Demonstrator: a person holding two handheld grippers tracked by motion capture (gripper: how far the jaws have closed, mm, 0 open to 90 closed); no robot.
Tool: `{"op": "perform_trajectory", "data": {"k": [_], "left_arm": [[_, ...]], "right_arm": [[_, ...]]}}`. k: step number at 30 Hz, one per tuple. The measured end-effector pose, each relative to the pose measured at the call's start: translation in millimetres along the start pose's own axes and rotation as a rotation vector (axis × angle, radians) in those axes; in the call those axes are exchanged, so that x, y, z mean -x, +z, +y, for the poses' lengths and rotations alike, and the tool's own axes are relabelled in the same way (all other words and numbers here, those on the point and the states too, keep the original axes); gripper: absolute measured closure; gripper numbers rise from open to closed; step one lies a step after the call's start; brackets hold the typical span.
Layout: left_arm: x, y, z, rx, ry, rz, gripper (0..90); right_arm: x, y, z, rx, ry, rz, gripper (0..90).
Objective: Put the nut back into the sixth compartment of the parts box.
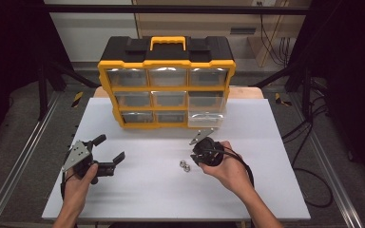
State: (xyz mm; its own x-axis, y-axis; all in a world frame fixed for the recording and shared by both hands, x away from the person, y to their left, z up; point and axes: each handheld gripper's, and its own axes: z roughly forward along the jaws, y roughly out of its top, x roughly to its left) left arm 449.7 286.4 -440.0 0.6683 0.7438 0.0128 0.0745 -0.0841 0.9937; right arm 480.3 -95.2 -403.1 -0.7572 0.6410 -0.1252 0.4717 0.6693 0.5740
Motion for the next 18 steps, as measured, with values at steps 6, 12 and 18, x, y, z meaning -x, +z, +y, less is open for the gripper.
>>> {"op": "perform_trajectory", "data": {"k": [6,12,18], "left_arm": [[0.9,0.6,-0.3,-0.003,0.003,-0.004,0.7],[-0.5,0.6,-0.7,-0.003,-0.002,0.002,0.6],[-0.2,1.5,-1.2,-0.004,-0.003,-0.003,0.6]], "right_arm": [[1.5,-6.2,-2.2,0.023,0.006,-0.008,70.1],[6.0,-10.2,-3.7,0.040,0.011,-0.015,70.1],[8.0,-14.3,-6.5,0.048,0.018,-0.012,70.1]]}}
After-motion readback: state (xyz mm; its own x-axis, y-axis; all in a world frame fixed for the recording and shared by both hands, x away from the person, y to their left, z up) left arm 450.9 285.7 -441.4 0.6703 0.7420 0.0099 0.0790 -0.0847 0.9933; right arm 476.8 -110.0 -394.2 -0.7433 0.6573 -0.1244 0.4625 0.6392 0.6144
